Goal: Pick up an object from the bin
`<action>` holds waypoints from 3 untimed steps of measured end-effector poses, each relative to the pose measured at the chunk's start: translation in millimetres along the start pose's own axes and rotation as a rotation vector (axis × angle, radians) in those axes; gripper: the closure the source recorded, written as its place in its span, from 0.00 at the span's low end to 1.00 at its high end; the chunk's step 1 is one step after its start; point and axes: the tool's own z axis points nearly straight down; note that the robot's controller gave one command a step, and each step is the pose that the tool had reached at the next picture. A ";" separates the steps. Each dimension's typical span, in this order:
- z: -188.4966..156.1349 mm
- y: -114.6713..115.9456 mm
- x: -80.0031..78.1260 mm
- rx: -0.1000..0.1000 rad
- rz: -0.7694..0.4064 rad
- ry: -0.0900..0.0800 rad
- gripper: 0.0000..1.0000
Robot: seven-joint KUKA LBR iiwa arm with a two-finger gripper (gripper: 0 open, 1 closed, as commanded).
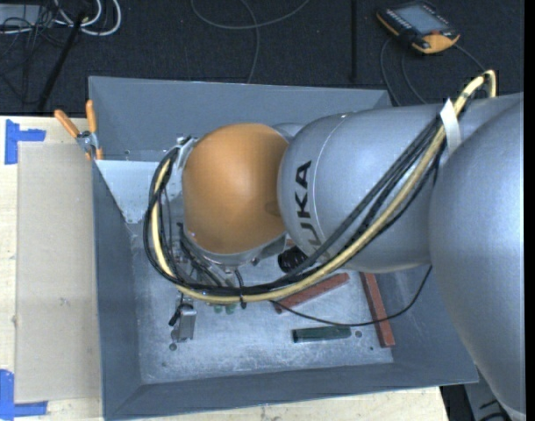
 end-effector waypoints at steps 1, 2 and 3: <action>-4.7 -1.5 -2.2 -0.002 0.005 -0.008 0.00; 62.9 -22.6 -56.8 -0.005 -0.026 -0.017 0.00; 55.5 -4.0 -94.3 -0.002 0.047 -0.006 0.00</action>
Offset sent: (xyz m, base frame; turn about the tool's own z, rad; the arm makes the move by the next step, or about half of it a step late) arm 0.0911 -0.0397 -0.1173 -0.0437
